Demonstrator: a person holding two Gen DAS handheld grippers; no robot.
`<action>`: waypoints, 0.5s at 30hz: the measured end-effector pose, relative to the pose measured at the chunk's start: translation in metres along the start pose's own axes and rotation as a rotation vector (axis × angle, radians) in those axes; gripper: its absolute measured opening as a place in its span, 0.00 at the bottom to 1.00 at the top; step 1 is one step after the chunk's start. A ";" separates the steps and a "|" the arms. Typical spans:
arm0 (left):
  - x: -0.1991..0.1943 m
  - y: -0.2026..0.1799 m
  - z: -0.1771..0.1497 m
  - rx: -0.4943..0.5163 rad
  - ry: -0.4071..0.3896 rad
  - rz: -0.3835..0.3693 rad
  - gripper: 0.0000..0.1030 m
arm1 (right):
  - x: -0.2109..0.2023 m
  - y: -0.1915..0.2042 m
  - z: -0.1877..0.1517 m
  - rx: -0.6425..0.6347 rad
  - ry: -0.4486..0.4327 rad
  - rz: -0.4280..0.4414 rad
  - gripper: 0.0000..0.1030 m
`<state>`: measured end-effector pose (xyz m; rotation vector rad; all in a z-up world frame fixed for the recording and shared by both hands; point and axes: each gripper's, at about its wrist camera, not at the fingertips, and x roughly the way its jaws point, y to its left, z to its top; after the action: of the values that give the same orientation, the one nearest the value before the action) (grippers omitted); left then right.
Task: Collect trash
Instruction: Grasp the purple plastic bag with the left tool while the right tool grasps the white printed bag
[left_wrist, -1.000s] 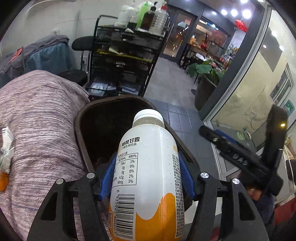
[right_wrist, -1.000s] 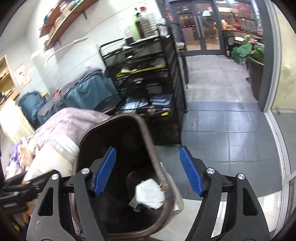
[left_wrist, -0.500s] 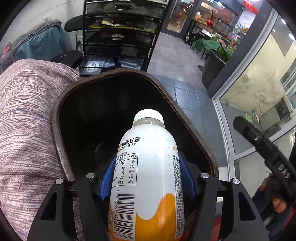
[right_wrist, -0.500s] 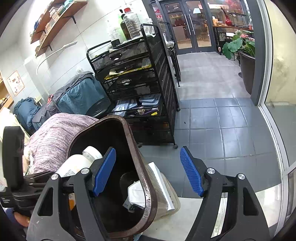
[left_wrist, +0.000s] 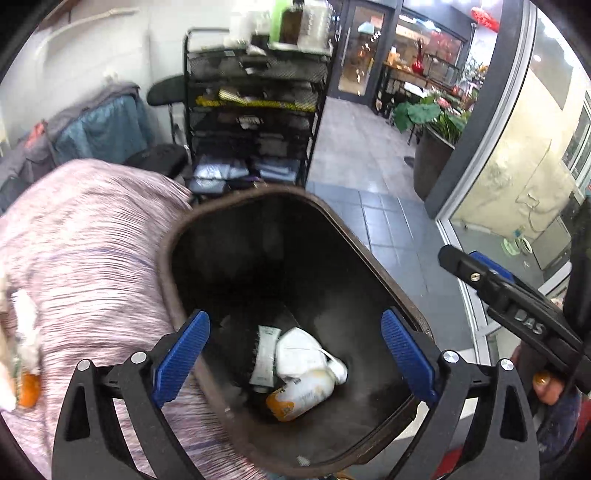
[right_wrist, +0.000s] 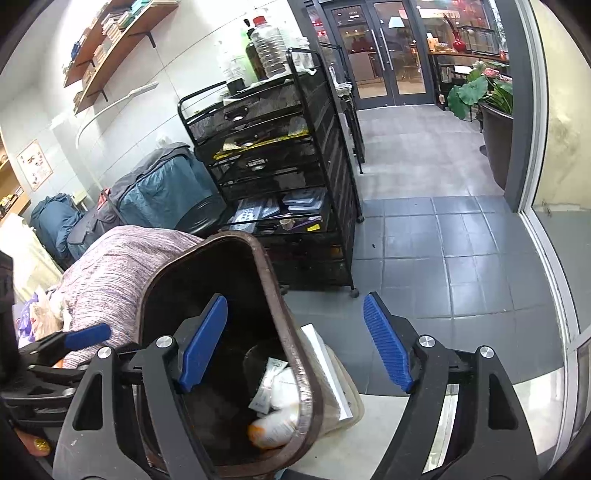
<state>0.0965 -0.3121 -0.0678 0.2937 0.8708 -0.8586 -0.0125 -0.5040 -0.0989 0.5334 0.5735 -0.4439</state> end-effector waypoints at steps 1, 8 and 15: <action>-0.006 0.001 0.000 -0.002 -0.017 0.005 0.92 | 0.001 0.004 0.000 -0.008 0.002 0.010 0.75; -0.061 0.022 -0.017 -0.030 -0.147 0.074 0.94 | 0.003 0.045 -0.003 -0.073 0.010 0.108 0.76; -0.093 0.067 -0.042 -0.131 -0.194 0.125 0.94 | 0.012 0.107 -0.013 -0.180 0.053 0.245 0.76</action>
<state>0.0921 -0.1965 -0.0295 0.1460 0.7168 -0.6976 0.0483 -0.4167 -0.0786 0.4369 0.5841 -0.1443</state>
